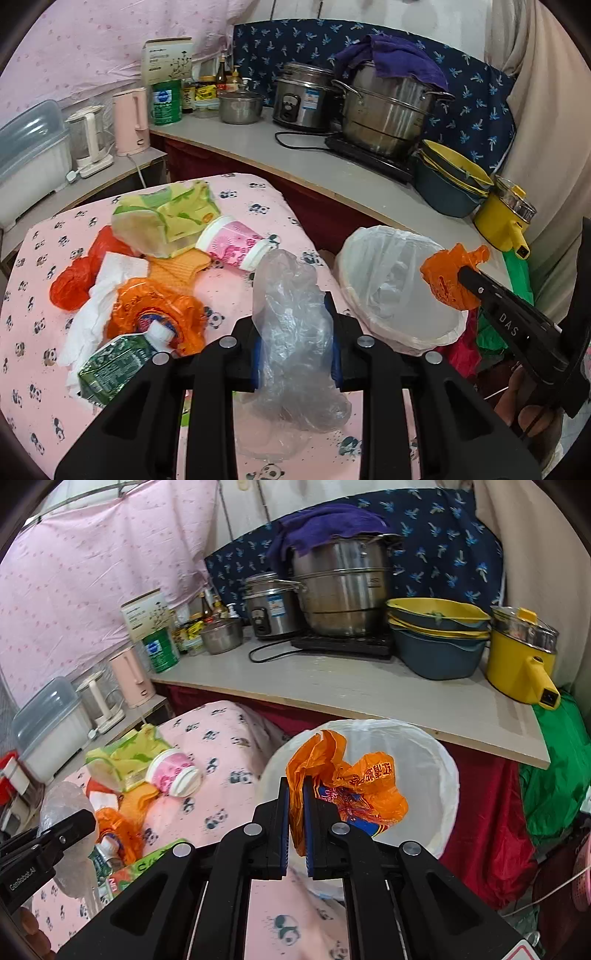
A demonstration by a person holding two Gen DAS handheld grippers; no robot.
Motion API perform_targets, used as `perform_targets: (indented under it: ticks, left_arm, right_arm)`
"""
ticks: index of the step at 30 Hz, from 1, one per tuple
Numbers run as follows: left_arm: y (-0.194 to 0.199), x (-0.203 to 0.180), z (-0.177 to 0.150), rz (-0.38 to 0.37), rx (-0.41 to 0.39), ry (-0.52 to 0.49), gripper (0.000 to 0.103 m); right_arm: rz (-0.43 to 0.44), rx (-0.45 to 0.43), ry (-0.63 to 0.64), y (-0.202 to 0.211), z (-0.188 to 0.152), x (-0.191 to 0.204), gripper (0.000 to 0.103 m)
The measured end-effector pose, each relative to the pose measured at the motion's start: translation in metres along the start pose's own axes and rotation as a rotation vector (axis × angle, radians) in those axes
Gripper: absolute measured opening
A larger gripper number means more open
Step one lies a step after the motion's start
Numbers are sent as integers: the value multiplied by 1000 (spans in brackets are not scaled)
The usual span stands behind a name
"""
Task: Collect trash
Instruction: 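Carry the clear bag with the left gripper while the right gripper carries the orange bag to the bin, then open both grippers over the white bin to drop the bags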
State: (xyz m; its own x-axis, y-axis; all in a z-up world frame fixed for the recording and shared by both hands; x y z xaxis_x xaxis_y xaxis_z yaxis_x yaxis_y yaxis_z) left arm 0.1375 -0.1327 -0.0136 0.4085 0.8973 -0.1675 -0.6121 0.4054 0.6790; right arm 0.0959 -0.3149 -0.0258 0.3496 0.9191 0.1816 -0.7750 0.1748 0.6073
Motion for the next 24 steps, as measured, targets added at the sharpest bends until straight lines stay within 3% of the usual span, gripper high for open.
perform_targets:
  ticks: [13, 24]
  left_arm:
    - [-86, -113, 15, -179, 107, -140, 26]
    - [-137, -138, 10, -240, 188, -110, 30]
  right_arm:
    - [50, 17, -133, -24, 3, -64, 7]
    - [50, 9, -202, -41, 9, -89, 7]
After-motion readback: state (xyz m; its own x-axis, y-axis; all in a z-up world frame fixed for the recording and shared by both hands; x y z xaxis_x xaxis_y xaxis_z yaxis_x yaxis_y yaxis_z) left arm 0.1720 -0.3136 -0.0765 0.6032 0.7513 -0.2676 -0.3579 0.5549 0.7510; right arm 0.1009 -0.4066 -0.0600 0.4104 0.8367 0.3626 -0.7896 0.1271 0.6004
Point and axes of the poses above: each gripper's, at about its wrist camera, not at the fingertips, and y roughly against the way its jaws point, x to its left, z to its top, the point moved 8 cm from there along -y, roughly the way its jaws point, and after that the axes turned 1 degree about x, right-handed, at the moved point
